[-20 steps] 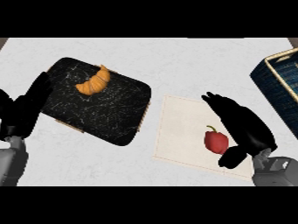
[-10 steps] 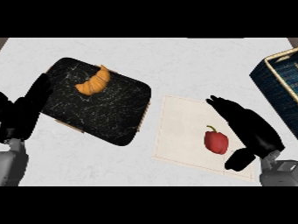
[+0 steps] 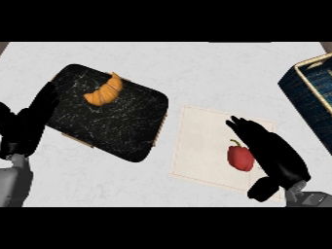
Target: Pick the bell pepper from the placemat and place it in the basket
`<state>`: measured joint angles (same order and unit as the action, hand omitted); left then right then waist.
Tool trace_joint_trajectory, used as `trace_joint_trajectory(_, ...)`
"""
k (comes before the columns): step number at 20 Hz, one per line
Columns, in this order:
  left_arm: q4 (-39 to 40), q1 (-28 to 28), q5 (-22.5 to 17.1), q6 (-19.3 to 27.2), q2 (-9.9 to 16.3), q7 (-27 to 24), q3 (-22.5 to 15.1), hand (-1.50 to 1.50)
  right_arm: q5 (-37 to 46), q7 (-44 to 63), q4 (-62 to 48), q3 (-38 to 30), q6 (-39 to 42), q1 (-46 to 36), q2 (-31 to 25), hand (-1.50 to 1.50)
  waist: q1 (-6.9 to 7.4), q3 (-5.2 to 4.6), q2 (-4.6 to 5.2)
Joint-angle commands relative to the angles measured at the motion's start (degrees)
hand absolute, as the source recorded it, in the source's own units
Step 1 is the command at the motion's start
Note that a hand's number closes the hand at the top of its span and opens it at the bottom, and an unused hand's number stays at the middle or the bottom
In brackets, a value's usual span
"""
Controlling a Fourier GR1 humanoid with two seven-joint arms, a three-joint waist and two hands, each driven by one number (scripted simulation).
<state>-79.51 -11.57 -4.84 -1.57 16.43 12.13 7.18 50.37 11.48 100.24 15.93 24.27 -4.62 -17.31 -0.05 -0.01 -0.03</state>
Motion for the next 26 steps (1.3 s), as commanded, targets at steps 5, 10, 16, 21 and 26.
trace_joint_trajectory(5,1.5,-2.0,-0.9,-2.6,0.9,1.2,2.8,0.0,5.4,-3.2,-1.9,-0.5,-2.2,2.8,-0.2,-1.5,-0.14,0.0,0.01)
trace_joint_trajectory(10,0.1,-2.1,0.0,-1.7,0.2,2.2,2.2,0.0,9.7,-5.3,-9.2,2.4,-0.5,-3.7,-0.7,1.5,0.08,0.0,0.08)
trace_joint_trajectory(16,2.1,-2.4,1.4,-1.5,-1.1,1.2,2.5,0.0,13.3,-4.3,-11.4,2.6,-1.3,-5.1,4.0,1.5,0.03,0.0,0.04)
trace_joint_trajectory(21,-1.0,-1.3,1.3,-1.7,-1.6,1.0,1.0,0.0,10.7,20.2,-16.4,-9.9,-8.8,-12.6,16.8,1.5,1.37,0.0,0.85)
trace_joint_trajectory(26,-0.8,-2.7,1.4,-2.7,-2.0,1.6,-0.3,0.0,8.0,39.1,-20.1,-16.1,-17.8,-22.4,17.2,1.5,4.38,0.02,1.53)
